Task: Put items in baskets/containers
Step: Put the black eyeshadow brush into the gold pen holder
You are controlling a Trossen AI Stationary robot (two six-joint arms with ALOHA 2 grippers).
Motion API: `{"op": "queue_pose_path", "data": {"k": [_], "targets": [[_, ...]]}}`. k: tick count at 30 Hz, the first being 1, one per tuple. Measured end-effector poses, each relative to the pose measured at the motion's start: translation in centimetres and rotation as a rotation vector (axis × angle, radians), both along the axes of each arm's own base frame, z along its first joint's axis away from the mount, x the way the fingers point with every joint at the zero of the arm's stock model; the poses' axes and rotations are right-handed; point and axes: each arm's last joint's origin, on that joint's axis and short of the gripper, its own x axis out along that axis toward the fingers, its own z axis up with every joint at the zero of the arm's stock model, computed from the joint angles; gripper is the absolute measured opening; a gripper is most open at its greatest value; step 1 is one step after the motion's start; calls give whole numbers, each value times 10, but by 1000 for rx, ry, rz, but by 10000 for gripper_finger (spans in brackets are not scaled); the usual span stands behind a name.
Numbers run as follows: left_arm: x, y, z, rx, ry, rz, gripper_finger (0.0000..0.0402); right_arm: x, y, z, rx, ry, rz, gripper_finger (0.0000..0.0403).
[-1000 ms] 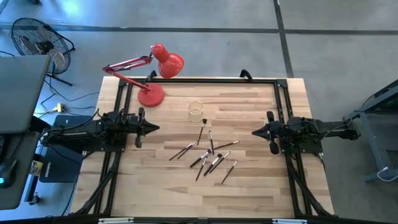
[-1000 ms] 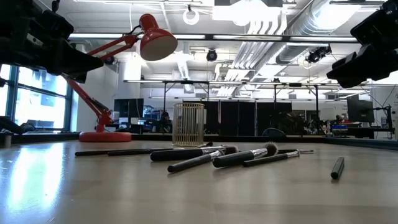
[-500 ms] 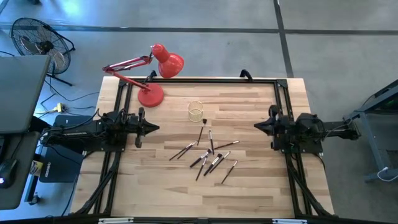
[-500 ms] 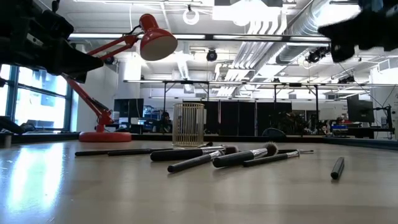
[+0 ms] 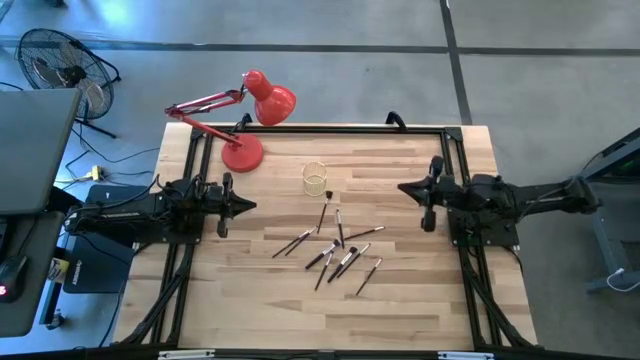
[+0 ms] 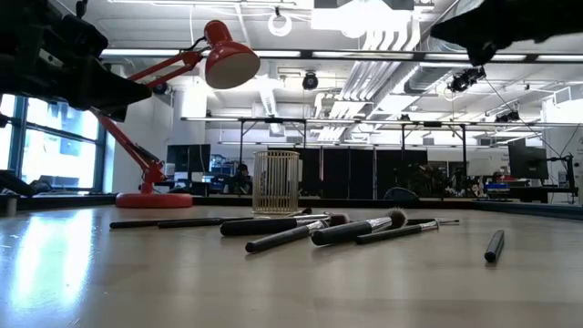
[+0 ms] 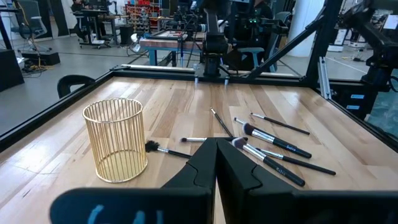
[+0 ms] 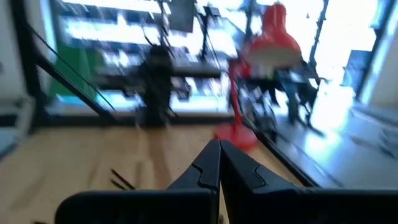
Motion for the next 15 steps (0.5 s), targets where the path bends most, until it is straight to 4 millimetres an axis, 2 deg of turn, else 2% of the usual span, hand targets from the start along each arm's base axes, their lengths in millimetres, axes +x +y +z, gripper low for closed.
{"op": "queue_pose_path", "data": {"k": [5,9,15], "targets": [[0,0,0,0,-1,0,5,20,-3,26,45,219,-124,6],[0,0,0,0,-1,0,5,33,-6,40,106,407,-168,20],[0,0,0,0,-1,0,5,49,-10,35,211,715,-207,50]]}}
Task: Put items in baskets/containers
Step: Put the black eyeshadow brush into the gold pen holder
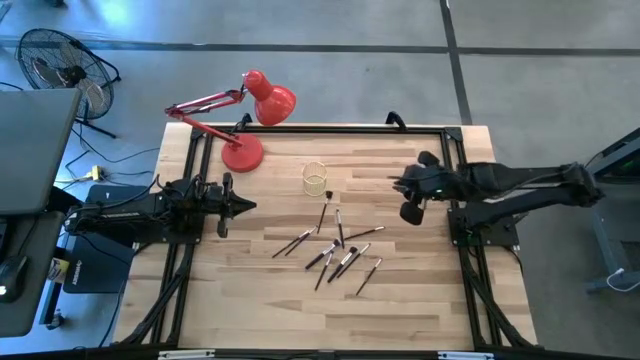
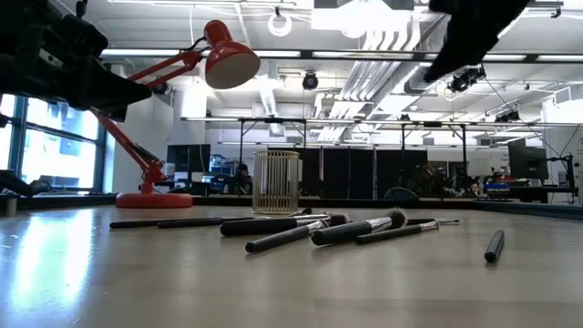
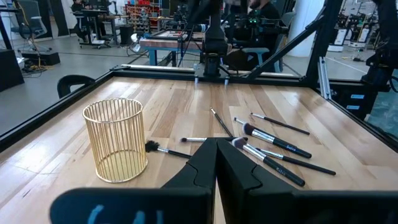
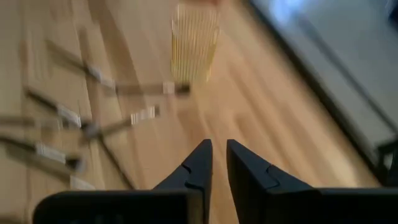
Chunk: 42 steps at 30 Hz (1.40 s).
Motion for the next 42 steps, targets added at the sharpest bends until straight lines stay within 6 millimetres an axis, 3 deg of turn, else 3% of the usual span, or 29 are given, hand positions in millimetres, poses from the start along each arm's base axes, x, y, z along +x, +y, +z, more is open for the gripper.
{"op": "queue_pose_path", "data": {"k": [11,22,32,42], "targets": [[0,0,0,0,0,0,5,26,3,-58,102,430,89,79],[0,0,0,0,0,0,5,46,7,-122,134,499,280,79],[0,0,0,0,0,0,5,60,18,-154,121,590,376,79],[0,0,0,0,0,0,5,64,17,-160,111,597,370,79]]}}
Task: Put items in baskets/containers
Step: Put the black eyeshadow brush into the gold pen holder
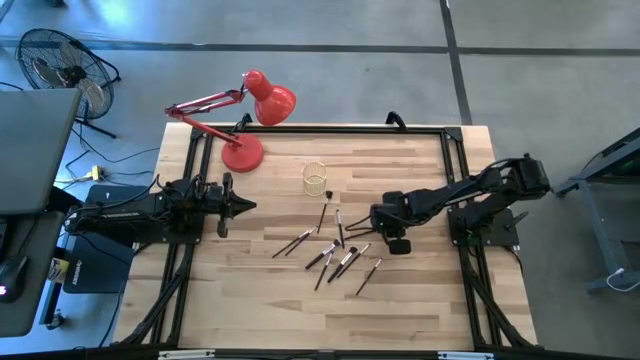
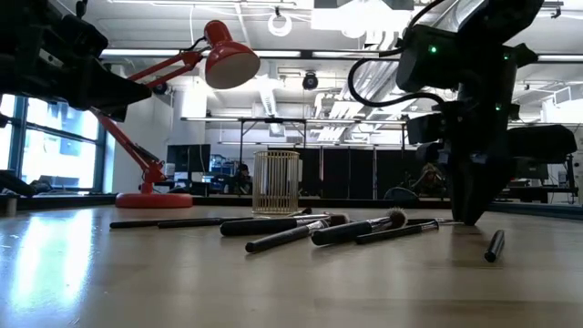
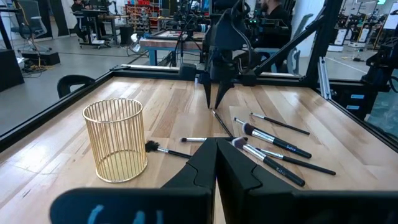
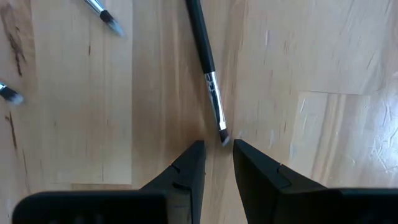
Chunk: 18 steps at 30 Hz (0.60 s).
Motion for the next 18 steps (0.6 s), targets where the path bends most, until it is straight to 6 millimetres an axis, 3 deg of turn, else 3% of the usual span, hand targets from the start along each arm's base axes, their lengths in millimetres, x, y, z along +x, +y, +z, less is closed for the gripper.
{"op": "queue_pose_path", "data": {"k": [12,18], "targets": [[0,0,0,0,0,0,5,2,0,0,-4,-27,-13,76],[0,0,0,0,0,0,5,3,1,0,38,-29,-31,19]]}}
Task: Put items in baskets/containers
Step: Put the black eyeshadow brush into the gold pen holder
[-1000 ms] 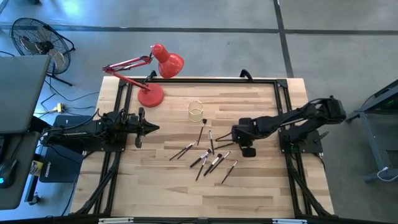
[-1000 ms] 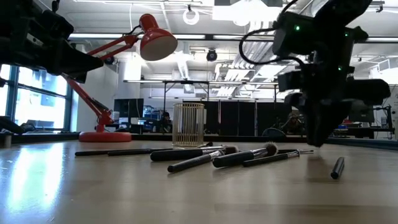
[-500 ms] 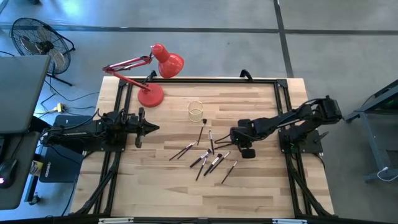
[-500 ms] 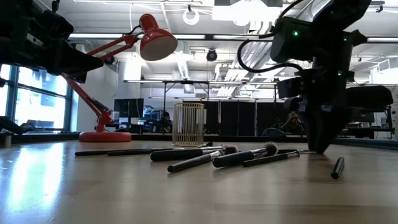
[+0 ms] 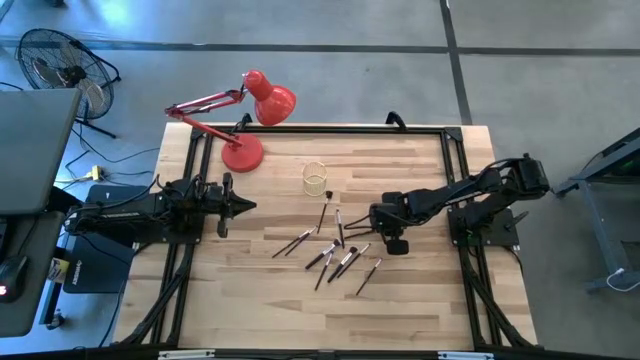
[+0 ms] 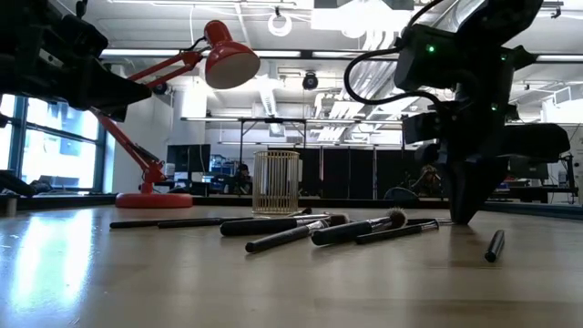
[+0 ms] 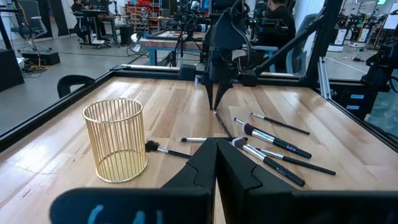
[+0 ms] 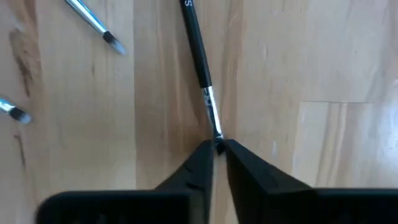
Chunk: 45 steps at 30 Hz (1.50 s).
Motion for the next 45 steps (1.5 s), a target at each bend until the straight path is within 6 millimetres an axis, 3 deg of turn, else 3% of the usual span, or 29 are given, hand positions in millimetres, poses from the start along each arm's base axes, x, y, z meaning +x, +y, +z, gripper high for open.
{"op": "queue_pose_path", "data": {"k": [13,23,31,38,45], "targets": [[0,1,0,1,1,20,5,0,0,0,23,-2,-89,5],[0,2,0,3,2,61,5,0,0,0,16,-1,-57,1],[1,3,4,-124,-34,118,1,0,0,0,11,0,-59,1],[18,2,14,-192,77,111,1,-6,-1,7,-19,-1,-113,0],[64,-20,27,-81,211,85,0,-7,0,11,-8,-20,-129,0]]}}
